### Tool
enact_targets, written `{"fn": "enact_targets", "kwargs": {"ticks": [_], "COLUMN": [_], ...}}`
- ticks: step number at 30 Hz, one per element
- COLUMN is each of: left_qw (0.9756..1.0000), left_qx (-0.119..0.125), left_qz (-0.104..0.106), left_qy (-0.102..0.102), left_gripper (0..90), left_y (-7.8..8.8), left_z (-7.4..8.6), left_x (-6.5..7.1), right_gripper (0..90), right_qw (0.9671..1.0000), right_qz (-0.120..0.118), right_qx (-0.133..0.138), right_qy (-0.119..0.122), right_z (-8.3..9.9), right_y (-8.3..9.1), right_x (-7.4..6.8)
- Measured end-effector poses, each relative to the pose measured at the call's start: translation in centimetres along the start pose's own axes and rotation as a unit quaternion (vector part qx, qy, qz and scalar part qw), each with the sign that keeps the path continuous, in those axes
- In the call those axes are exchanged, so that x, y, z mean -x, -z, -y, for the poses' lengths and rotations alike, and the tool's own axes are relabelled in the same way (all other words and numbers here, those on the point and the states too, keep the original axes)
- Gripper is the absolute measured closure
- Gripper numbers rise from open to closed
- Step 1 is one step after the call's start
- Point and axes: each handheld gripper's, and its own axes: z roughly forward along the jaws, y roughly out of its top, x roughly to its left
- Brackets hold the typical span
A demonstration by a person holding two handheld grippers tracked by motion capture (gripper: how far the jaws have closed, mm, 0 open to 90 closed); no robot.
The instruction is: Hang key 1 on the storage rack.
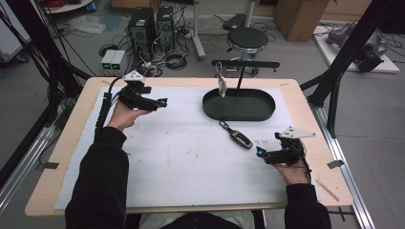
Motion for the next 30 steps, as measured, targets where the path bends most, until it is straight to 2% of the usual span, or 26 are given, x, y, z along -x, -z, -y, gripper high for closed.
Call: {"fn": "enact_targets", "kwargs": {"ticks": [3,9,17,21,24,27,30], "left_qw": [1.0,0.9996,0.9985,0.9981,0.9979,0.9977,0.9978], "left_qx": [0.0,-0.004,-0.008,-0.009,-0.014,-0.032,-0.031], "left_qz": [-0.004,-0.016,-0.035,-0.041,-0.034,-0.034,-0.035], "left_qy": [0.002,0.022,0.041,0.045,0.054,0.048,0.046], "left_gripper": [10.5,10.5,10.4,10.5,10.4,10.4,10.4], "left_y": [0.7,2.1,4.6,5.7,6.4,6.9,7.5], "left_z": [0.9,4.0,7.2,8.2,8.9,9.5,10.1], "left_x": [0.0,-0.4,-1.0,-1.1,-1.1,-1.1,-0.9], "right_gripper": [1.6,1.6,1.6,1.7,1.6,1.7,1.6], "right_qw": [1.0,1.0,1.0,1.0,1.0,1.0,1.0], "right_qz": [0.001,0.001,0.0,0.001,0.002,0.002,0.002], "right_qx": [0.0,-0.001,-0.003,-0.005,-0.006,-0.006,-0.008], "right_qy": [0.002,0.001,0.0,-0.001,0.001,0.002,0.004], "right_z": [0.0,0.0,0.0,0.0,0.0,0.0,0.0], "right_y": [0.0,-0.1,-0.2,-0.2,-0.3,-0.3,-0.4], "right_x": [0.0,0.0,-0.1,-0.1,-0.1,-0.1,-0.1]}}
